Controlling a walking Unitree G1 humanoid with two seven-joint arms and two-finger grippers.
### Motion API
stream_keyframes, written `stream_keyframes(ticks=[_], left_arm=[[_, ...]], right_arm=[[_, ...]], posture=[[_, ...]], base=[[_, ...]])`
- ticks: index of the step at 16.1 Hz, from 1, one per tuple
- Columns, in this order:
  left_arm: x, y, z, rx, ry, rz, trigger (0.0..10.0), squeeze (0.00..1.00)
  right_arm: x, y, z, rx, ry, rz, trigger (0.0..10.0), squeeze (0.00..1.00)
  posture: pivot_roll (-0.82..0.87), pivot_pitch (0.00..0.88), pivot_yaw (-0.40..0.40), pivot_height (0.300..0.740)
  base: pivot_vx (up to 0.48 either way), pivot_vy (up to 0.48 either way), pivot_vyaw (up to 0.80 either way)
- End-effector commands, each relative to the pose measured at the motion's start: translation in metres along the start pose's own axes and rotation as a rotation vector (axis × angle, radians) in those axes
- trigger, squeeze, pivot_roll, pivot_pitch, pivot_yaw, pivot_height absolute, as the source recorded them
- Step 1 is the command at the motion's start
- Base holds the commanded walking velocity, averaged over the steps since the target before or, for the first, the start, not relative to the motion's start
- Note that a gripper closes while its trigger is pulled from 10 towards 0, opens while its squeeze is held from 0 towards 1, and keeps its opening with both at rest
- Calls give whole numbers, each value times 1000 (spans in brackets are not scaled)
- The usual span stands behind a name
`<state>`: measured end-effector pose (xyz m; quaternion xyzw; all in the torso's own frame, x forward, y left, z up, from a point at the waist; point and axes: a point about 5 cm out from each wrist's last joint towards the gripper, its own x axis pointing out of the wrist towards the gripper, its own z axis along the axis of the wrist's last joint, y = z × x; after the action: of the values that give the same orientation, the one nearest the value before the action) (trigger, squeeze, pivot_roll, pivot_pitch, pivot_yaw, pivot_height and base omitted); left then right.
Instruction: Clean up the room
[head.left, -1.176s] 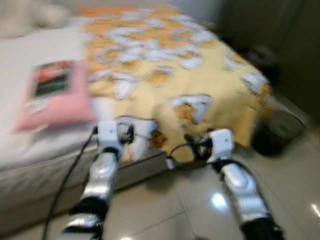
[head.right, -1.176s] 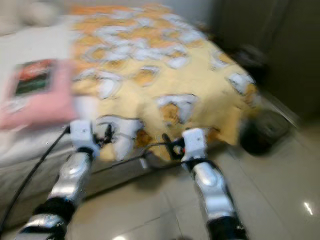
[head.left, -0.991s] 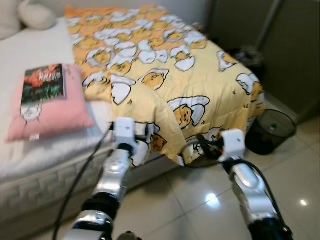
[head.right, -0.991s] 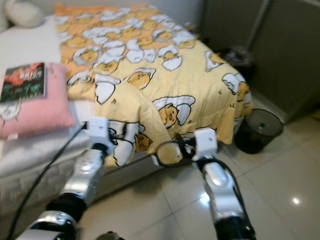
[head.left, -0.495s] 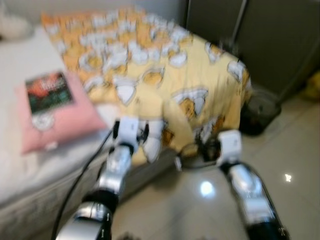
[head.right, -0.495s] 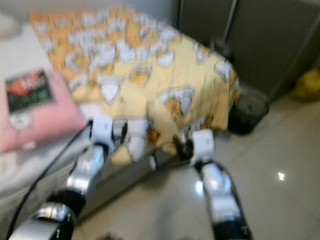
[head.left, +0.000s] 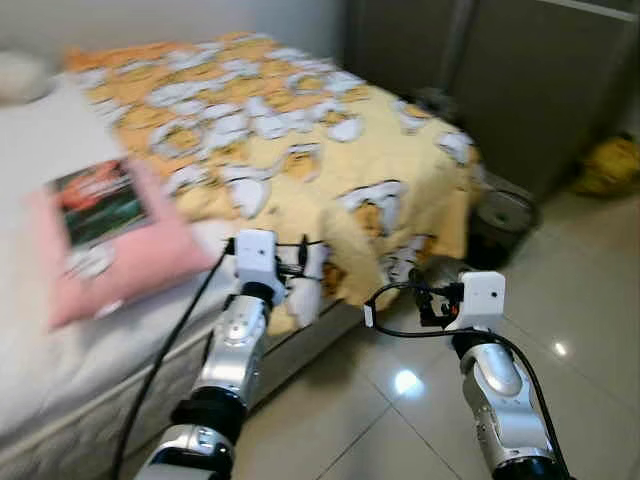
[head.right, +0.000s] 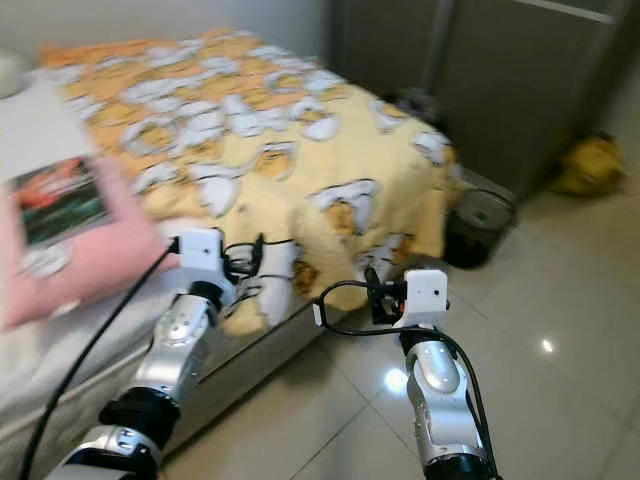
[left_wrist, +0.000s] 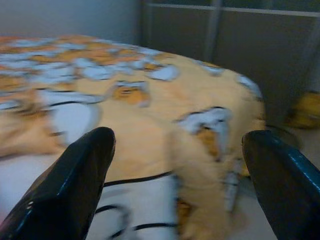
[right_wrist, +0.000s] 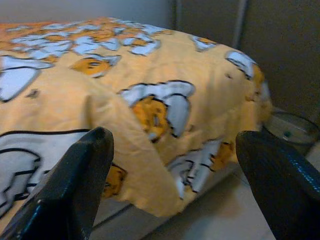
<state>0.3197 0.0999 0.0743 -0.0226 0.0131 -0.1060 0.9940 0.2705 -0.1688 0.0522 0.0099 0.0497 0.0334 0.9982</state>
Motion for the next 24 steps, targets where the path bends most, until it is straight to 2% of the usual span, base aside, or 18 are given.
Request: stream_keyframes(ticks=[1,5,6,7,12,13,15,16,18,21,24], left_arm=[[3,-4,4,13,6,-36,10000,1000],[6,6,3,22,39,16,10000,1000],[6,16,-1,-7,74,92,10000,1000],[6,20,-2,-15,80,119,10000,1000],[4,27,-5,27,94,154,10000,1000],[3,33,-9,33,128,197,10000,0],[0,42,-17,25,177,240,10000,0],[-4,47,-30,15,252,252,10000,0],[-11,52,-46,18,339,285,10000,0],[-18,62,-50,49,346,385,10000,0],[-19,64,-50,68,327,435,10000,0]], right_arm=[[3,-1,2,5,-3,-18,10000,0],[5,1,3,-11,-4,-14,10000,0],[4,2,2,-15,0,0,10000,0],[4,3,1,-20,4,10,10000,0],[2,5,-1,-33,16,39,10000,0],[-1,4,-2,-38,21,46,10000,0],[-6,3,-1,-57,23,66,10000,0],[-14,3,-1,-78,27,89,10000,0],[-40,4,-6,-118,63,152,10000,0],[-70,-3,-15,-131,139,168,10000,0],[-88,-5,-12,-136,182,169,10000,0]], posture=[[-72,0,60,740],[-75,0,66,740],[-76,0,65,740],[-76,0,65,740],[-76,0,59,740],[-81,0,49,740],[-87,0,38,740],[-98,0,12,740],[-119,50,-21,740],[-153,144,-47,740],[-192,230,-77,740]], base=[[480,0,0],[480,0,0],[472,0,0],[461,0,0],[461,0,0],[0,0,0],[0,0,0],[0,0,0],[0,0,0],[0,0,0],[0,0,0]])
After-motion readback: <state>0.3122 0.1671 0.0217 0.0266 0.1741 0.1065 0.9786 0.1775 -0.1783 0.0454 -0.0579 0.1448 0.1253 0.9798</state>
